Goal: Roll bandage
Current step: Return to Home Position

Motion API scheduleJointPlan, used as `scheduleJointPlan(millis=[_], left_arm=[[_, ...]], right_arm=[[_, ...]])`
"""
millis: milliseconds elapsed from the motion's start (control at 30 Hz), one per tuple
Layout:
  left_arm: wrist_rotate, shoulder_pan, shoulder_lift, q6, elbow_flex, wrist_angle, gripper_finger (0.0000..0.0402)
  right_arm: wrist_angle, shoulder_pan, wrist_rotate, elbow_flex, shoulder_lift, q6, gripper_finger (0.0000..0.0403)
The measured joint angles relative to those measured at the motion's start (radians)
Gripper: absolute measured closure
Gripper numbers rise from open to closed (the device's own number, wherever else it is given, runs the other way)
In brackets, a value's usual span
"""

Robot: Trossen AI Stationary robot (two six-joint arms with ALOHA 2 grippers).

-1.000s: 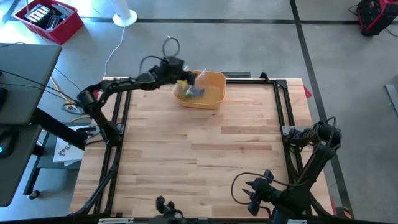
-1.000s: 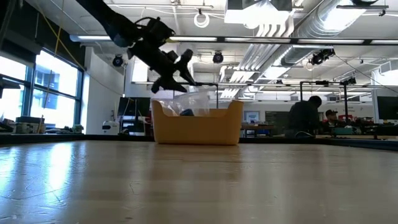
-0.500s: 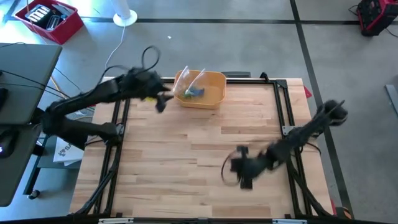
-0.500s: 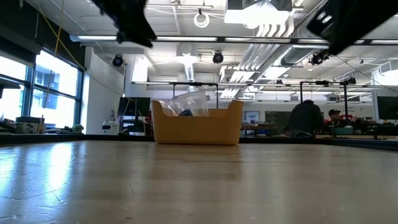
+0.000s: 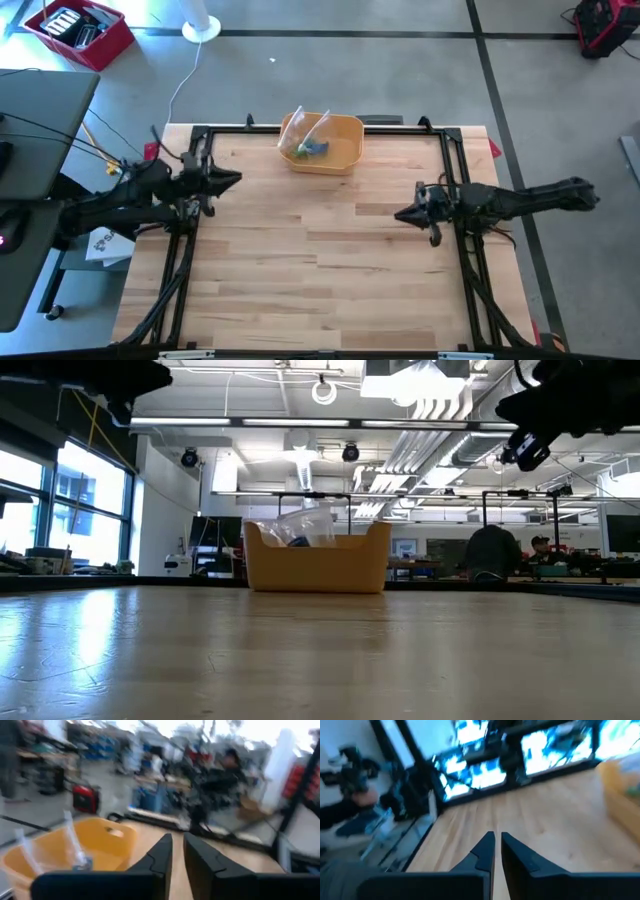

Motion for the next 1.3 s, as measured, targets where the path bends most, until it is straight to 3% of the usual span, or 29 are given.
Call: scheduleJointPlan(millis=[233,467,800,900,1033,1167,1300], left_arm=[[-0.07,-0.014,-0.135,-0.002,-0.214,0.115,0.0398],[-0.036,-0.014,-0.141,-0.018,-0.363,0.199,0.0401],[-0.033,-0.014,-0.129,0.051,-0.363,0.163,0.0401],[-0.033,-0.013,-0.129,0.051,-0.363,0.163,0.0401],[-0.03,-0.013,-0.129,0.052,-0.363,0.16,0.0401],[-0.002,-0.013,-0.129,0.05,-0.363,0.157,0.0401],[-0.001,-0.014,-0.131,0.052,-0.362,0.16,0.0401]], right_arm=[[0.116,-0.003,0.017,-0.177,-0.156,-0.005,0.038],[0.176,-0.003,0.042,-0.186,-0.167,-0.07,0.038],[0.237,-0.045,0.041,-0.186,-0.162,-0.139,0.038],[0.23,-0.112,-0.008,-0.186,-0.18,-0.16,0.039],[0.238,-0.174,-0.157,-0.18,-0.277,-0.202,0.04],[0.108,-0.211,-0.162,-0.18,-0.396,-0.184,0.0397],[0.014,-0.219,-0.229,-0.179,-0.381,-0.161,0.0402]])
